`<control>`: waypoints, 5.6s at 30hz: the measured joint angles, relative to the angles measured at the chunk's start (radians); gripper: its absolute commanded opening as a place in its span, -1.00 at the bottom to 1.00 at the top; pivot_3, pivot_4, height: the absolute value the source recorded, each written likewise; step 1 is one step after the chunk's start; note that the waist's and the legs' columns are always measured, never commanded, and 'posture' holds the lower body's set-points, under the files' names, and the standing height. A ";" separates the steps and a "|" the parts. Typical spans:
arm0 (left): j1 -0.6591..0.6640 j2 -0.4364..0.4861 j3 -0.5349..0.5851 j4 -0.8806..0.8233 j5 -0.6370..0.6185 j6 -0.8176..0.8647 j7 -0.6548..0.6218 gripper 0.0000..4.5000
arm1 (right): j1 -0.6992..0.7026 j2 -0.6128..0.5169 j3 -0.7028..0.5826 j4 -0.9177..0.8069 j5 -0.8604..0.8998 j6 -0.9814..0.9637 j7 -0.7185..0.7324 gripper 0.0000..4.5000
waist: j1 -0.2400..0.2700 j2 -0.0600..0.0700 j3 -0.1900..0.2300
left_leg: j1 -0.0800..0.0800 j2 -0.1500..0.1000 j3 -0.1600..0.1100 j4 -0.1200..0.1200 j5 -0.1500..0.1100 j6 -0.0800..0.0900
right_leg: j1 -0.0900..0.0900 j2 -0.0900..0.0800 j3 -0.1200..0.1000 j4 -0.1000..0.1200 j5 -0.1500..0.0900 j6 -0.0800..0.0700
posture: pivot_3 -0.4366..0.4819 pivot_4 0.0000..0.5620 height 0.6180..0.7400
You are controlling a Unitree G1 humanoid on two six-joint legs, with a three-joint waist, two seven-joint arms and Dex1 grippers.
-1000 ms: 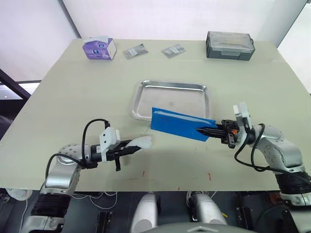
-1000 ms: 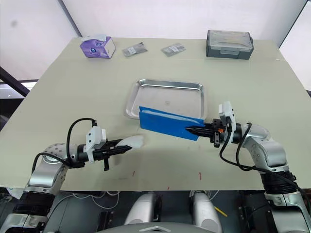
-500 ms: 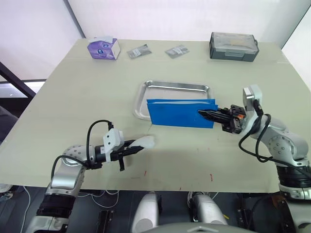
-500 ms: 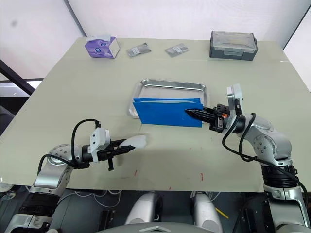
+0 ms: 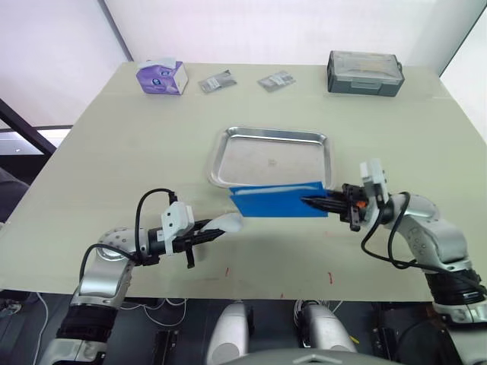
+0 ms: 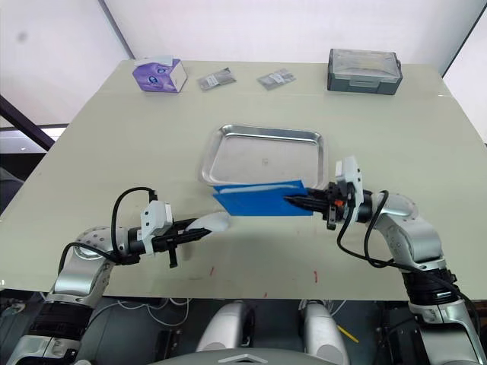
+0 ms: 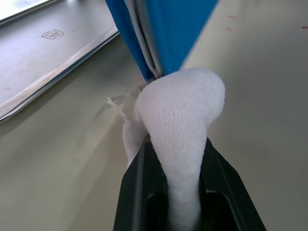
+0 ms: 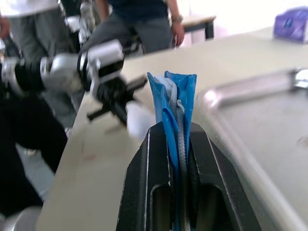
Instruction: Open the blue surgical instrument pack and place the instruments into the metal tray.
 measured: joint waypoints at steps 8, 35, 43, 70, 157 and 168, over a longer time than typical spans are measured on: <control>0.042 0.071 0.029 -0.018 -0.011 -0.013 -0.017 -0.99 | 0.037 0.032 0.021 0.010 -0.027 -0.071 0.025 -1.00 | -0.030 0.000 0.000 | 0.002 0.002 0.000 -0.001 0.000 0.000 | 0.000 0.002 0.000 0.001 0.000 0.000 | -0.05 -0.47 0.86; 0.102 0.185 0.193 0.103 -0.040 -0.043 -0.042 0.06 | 0.046 0.110 0.103 0.146 -0.150 -0.309 0.041 -1.00 | -0.049 0.000 0.000 | 0.002 0.003 0.000 -0.002 0.000 0.000 | -0.001 0.002 0.000 0.002 0.000 -0.001 | -0.05 -0.47 0.86; 0.116 0.187 0.267 0.090 -0.104 0.018 -0.046 0.97 | 0.010 0.104 0.100 0.222 -0.153 -0.343 0.063 -1.00 | -0.046 -0.001 0.000 | 0.001 0.003 0.001 -0.002 0.000 0.000 | -0.001 0.002 0.000 0.002 0.000 -0.001 | -0.05 -0.47 0.86; -0.168 0.127 0.161 0.026 -0.183 0.234 -0.152 0.97 | -0.029 0.094 0.099 0.251 -0.168 -0.348 0.090 -1.00 | -0.030 -0.004 0.002 | 0.001 0.002 0.001 0.000 0.000 0.000 | -0.001 0.002 0.001 0.003 0.000 -0.001 | -0.05 -0.47 0.86; -0.342 -0.047 -0.042 0.142 -0.108 0.265 -0.284 -1.00 | 0.186 -0.145 0.140 -0.045 -0.132 -0.036 0.106 -0.96 | -0.020 -0.005 0.003 | -0.001 0.000 -0.002 0.001 0.000 0.000 | -0.001 0.002 -0.001 0.001 0.000 0.000 | -0.05 -0.47 0.86; -0.473 -0.107 -0.097 0.322 0.048 0.124 -0.171 -1.00 | 0.186 -0.130 0.170 -0.016 -0.177 -0.070 0.104 -0.96 | -0.015 -0.005 0.002 | -0.001 0.000 -0.003 0.001 0.000 0.000 | 0.000 0.002 -0.001 0.000 0.000 0.000 | -0.05 -0.47 0.86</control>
